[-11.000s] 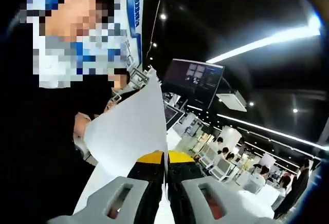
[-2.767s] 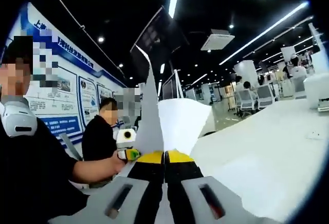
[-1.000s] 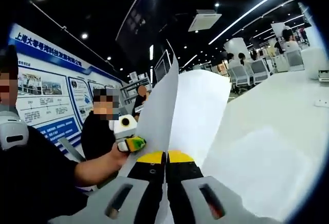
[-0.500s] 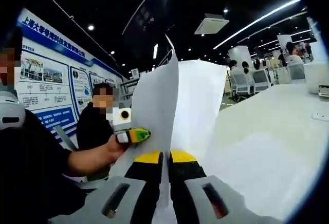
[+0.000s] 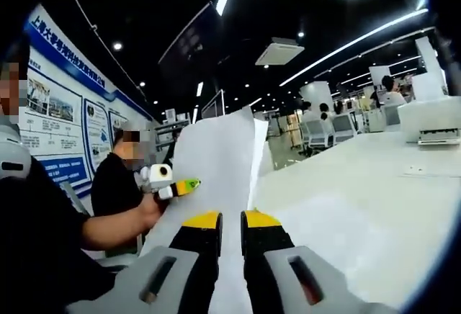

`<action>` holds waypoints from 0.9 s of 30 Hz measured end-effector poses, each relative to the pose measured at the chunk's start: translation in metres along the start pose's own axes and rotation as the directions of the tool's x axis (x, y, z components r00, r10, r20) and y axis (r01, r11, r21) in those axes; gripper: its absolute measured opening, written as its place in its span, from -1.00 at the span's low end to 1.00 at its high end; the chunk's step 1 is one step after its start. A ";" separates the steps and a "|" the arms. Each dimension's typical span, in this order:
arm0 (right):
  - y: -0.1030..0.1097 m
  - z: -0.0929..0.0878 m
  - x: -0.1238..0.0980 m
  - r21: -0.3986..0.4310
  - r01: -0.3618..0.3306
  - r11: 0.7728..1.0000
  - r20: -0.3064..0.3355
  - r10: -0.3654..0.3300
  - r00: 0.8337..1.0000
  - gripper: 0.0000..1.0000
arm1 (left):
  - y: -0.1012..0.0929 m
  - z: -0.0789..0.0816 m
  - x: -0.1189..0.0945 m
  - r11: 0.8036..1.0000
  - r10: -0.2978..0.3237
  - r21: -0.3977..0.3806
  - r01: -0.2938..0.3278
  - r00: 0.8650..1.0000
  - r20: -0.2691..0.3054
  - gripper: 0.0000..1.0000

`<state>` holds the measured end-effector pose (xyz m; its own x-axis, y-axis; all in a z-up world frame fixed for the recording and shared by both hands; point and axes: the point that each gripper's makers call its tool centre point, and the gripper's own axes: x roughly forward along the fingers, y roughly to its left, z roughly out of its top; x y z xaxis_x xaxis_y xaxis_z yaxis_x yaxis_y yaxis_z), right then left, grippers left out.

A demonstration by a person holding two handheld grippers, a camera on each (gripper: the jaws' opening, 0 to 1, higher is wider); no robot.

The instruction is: Organize the stack of printing papers by aligning and flattening the scattered papers on the table

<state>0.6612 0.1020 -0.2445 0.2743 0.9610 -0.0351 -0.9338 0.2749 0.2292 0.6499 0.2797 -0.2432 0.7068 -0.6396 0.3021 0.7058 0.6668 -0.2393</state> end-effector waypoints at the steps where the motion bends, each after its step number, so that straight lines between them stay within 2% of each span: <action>1: -0.003 0.002 -0.003 -0.005 0.013 1.000 0.007 -0.013 1.000 -0.87 | 0.000 0.000 0.000 1.000 0.003 -0.001 -0.003 1.000 -0.001 -0.89; 5: -0.021 0.008 -0.022 -0.055 0.118 0.991 0.014 -0.117 0.993 -0.87 | 0.002 -0.001 0.000 1.000 0.019 -0.004 -0.019 1.000 -0.003 -0.88; 12: -0.042 0.008 -0.044 -0.105 0.225 0.969 0.006 -0.226 0.974 -0.82 | 0.001 -0.003 0.001 1.000 0.023 -0.003 -0.023 1.000 -0.011 -0.88; 17: -0.057 -0.002 -0.050 -0.167 0.311 0.936 -0.029 -0.320 0.947 -0.70 | -0.001 -0.005 0.002 1.000 0.024 0.000 -0.024 1.000 -0.020 -0.88; 20: -0.061 -0.007 -0.049 -0.191 0.329 0.925 -0.061 -0.345 0.936 -0.65 | -0.003 -0.007 0.004 1.000 0.021 0.010 -0.021 0.999 -0.034 -0.88; 23: -0.064 -0.006 -0.047 -0.207 0.347 0.915 -0.064 -0.366 0.928 -0.55 | -0.004 -0.010 0.005 1.000 0.020 0.024 -0.018 0.998 -0.051 -0.88; 27: -0.079 -0.011 -0.049 -0.258 0.394 0.882 -0.109 -0.432 0.895 -0.40 | -0.006 -0.013 0.006 0.999 0.017 0.036 -0.015 0.998 -0.066 -0.87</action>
<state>0.7194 0.0331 -0.2714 0.6236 0.7451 -0.2367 -0.7751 0.6287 -0.0630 0.6507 0.2674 -0.2517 0.7207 -0.6518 0.2360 0.6928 0.6899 -0.2101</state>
